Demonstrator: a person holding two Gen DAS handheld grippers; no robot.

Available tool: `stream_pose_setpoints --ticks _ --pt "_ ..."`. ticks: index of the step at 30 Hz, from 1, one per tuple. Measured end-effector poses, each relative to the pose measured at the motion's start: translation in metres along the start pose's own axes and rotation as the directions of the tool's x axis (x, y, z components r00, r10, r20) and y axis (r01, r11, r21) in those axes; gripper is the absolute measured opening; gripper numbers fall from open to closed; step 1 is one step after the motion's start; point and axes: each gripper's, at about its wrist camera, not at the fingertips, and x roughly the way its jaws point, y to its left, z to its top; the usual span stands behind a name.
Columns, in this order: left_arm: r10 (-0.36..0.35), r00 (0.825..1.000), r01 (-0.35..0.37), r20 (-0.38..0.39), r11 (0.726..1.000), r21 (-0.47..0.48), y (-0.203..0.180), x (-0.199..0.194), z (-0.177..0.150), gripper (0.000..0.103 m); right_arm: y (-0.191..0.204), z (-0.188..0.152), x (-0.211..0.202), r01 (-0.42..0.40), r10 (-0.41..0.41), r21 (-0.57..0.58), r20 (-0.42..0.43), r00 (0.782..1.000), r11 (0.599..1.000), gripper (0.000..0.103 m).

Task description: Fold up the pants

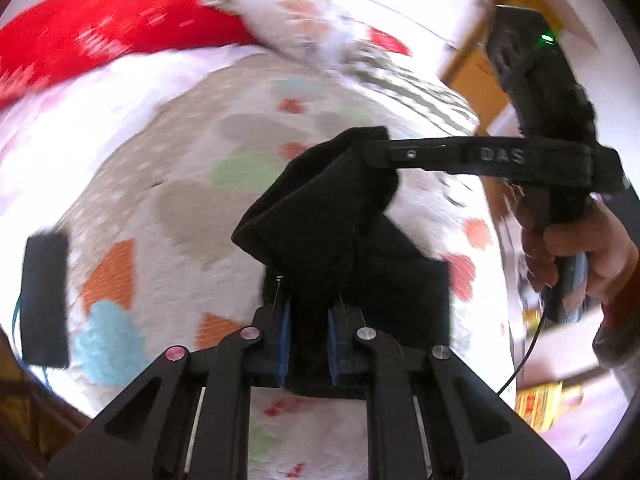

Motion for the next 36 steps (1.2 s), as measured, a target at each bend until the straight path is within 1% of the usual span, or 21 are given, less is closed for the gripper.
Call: stream_pose_setpoints --ticks 2,5,6,8,11,12,13,14,16,17,18,19,20,21,22,23,25,27,30,34,36 --pt "-0.036 0.999 0.037 -0.013 0.996 0.077 -0.023 0.005 -0.004 0.012 -0.017 -0.019 -0.013 0.033 -0.033 0.044 0.004 0.999 0.998 0.015" --pt "-0.089 0.994 0.099 -0.066 0.981 0.165 -0.063 0.023 -0.014 0.012 -0.044 -0.052 -0.029 0.082 -0.083 0.124 0.001 0.997 0.989 0.013" --pt "-0.102 0.991 0.118 -0.089 0.971 0.208 -0.079 0.034 -0.021 0.012 -0.055 -0.066 -0.032 0.103 -0.103 0.156 -0.005 0.995 0.982 0.013" --pt "-0.101 0.989 0.128 -0.112 0.956 0.266 -0.099 0.049 -0.032 0.012 -0.072 -0.087 -0.031 0.127 -0.125 0.215 -0.022 0.992 0.968 0.013" --pt "-0.090 0.983 0.138 -0.161 0.939 0.316 -0.118 0.076 -0.046 0.012 -0.102 -0.120 -0.025 0.162 -0.152 0.316 -0.056 0.987 0.935 0.013" --pt "-0.076 0.980 0.136 -0.186 0.932 0.336 -0.123 0.088 -0.051 0.012 -0.109 -0.128 -0.024 0.168 -0.157 0.347 -0.060 0.986 0.923 0.013" --pt "-0.065 0.978 0.133 -0.199 0.928 0.348 -0.126 0.094 -0.055 0.012 -0.116 -0.137 -0.025 0.177 -0.166 0.384 -0.060 0.984 0.906 0.016" --pt "-0.057 0.974 0.135 -0.220 0.924 0.357 -0.127 0.102 -0.059 0.012 -0.123 -0.146 -0.029 0.185 -0.180 0.432 -0.053 0.982 0.883 0.018" --pt "-0.050 0.971 0.138 -0.232 0.914 0.381 -0.130 0.102 -0.069 0.013 -0.135 -0.162 -0.040 0.160 -0.178 0.519 -0.016 0.984 0.840 0.018" --pt "-0.052 0.972 0.141 -0.227 0.908 0.394 -0.131 0.101 -0.070 0.020 -0.138 -0.167 -0.046 0.146 -0.174 0.546 -0.001 0.985 0.825 0.018" --pt "-0.064 0.971 0.153 -0.229 0.904 0.399 -0.132 0.099 -0.070 0.031 -0.139 -0.171 -0.051 0.129 -0.167 0.567 0.016 0.986 0.814 0.018" --pt "-0.083 0.967 0.176 -0.242 0.901 0.396 -0.132 0.097 -0.072 0.036 -0.138 -0.173 -0.057 0.104 -0.155 0.584 0.039 0.987 0.805 0.020" --pt "-0.095 0.963 0.192 -0.251 0.898 0.396 -0.134 0.094 -0.072 0.043 -0.137 -0.175 -0.061 0.076 -0.141 0.597 0.063 0.988 0.799 0.023" --pt "-0.099 0.962 0.197 -0.253 0.894 0.402 -0.135 0.091 -0.073 0.047 -0.135 -0.174 -0.064 0.049 -0.123 0.606 0.082 0.989 0.794 0.030" --pt "-0.094 0.962 0.197 -0.255 0.888 0.415 -0.137 0.087 -0.074 0.047 -0.133 -0.173 -0.064 0.034 -0.113 0.610 0.090 0.990 0.791 0.040" --pt "-0.091 0.962 0.197 -0.258 0.885 0.421 -0.137 0.086 -0.076 0.047 -0.129 -0.172 -0.064 0.014 -0.098 0.613 0.103 0.990 0.790 0.045" --pt "-0.091 0.960 0.197 -0.263 0.890 0.410 -0.134 0.080 -0.072 0.047 -0.121 -0.169 -0.060 0.003 -0.088 0.617 0.107 0.990 0.787 0.058" --pt "-0.071 0.963 0.175 -0.260 0.900 0.400 -0.125 0.075 -0.067 0.048 -0.117 -0.168 -0.051 -0.021 -0.056 0.637 0.101 0.993 0.771 0.064" --pt "-0.043 0.972 0.126 -0.231 0.924 0.360 -0.105 0.067 -0.051 0.051 -0.111 -0.169 -0.035 -0.048 -0.016 0.666 0.090 0.996 0.745 0.065" --pt "-0.003 0.986 0.056 -0.167 0.948 0.314 -0.082 0.062 -0.031 0.058 -0.102 -0.169 -0.012 -0.057 0.016 0.668 0.068 0.998 0.742 0.066" --pt "0.029 0.987 0.019 -0.157 0.955 0.296 -0.072 0.068 -0.025 0.058 -0.099 -0.168 -0.005 -0.072 0.029 0.664 0.076 0.997 0.745 0.066"
